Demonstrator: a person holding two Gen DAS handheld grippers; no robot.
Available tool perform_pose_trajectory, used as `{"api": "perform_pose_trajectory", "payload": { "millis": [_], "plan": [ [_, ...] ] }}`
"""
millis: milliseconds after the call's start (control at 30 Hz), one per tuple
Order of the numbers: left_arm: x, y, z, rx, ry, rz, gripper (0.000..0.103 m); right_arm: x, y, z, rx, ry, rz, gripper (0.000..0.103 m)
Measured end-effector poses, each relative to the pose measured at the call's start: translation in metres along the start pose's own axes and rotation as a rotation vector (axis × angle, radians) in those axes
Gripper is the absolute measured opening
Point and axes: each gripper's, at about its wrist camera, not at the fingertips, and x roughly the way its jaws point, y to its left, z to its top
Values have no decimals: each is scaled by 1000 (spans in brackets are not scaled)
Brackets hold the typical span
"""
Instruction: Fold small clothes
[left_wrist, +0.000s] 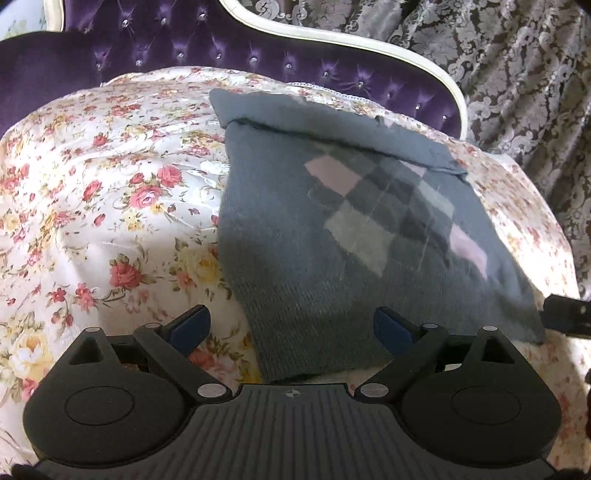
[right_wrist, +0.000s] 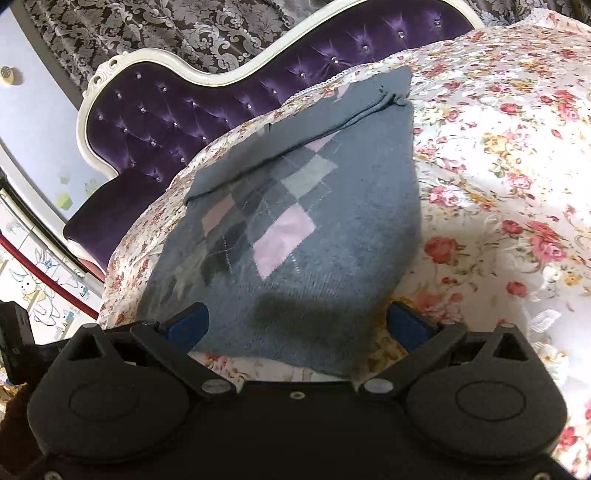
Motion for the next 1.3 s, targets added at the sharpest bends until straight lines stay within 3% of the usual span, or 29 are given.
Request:
{"api": "perform_pose_trajectory", "payload": {
  "millis": [233, 367, 433, 533, 600, 667, 733, 800, 900, 967, 1100, 1167, 1200, 1233, 1267, 1300],
  "plan": [
    [6, -8, -4, 24, -13, -5, 97, 11, 3, -1, 1, -19, 38, 103],
    [3, -7, -4, -17, -21, -112, 94, 10, -1, -5, 37, -53, 58, 103],
    [2, -7, -5, -33, -27, -141, 86, 9, -2, -6, 48, -67, 70, 103],
    [3, -8, -5, -16, -35, -120, 72, 7, -6, -6, 72, -70, 98, 103],
    [2, -5, -5, -31, -44, -105, 50, 5, -9, -6, 93, -65, 120, 103],
    [2, 1, -5, -55, -44, -97, 38, 6, -9, -5, 99, -58, 130, 102],
    [2, 6, -4, -60, -40, -89, 28, 6, -7, -5, 80, -51, 112, 95],
    [2, 8, -4, -65, -40, -89, 24, 6, -2, -5, 38, -41, 70, 66],
    [2, 8, -4, -57, -43, -83, 24, 6, -1, -4, 4, -28, 14, 46],
    [2, 6, -5, -57, -49, -79, 26, 6, -5, -3, 12, -24, 13, 39],
    [3, 2, -5, -39, -52, -108, 48, 5, -8, -4, 21, -26, 12, 36],
    [5, -3, -3, -23, -51, -97, 46, 6, -6, -4, 7, -27, 10, 37],
    [5, -5, -2, -5, -50, -97, 23, 6, -5, -4, 0, -26, 11, 37],
    [6, -7, -1, 2, -47, -97, 7, 6, -5, -4, -2, -26, 13, 37],
    [7, -5, -1, -15, -44, -106, 7, 6, -4, -4, -4, -27, 16, 35],
    [6, -3, -2, -43, -49, -125, 7, 5, -4, -4, -6, -29, 19, 20]
  ]
}}
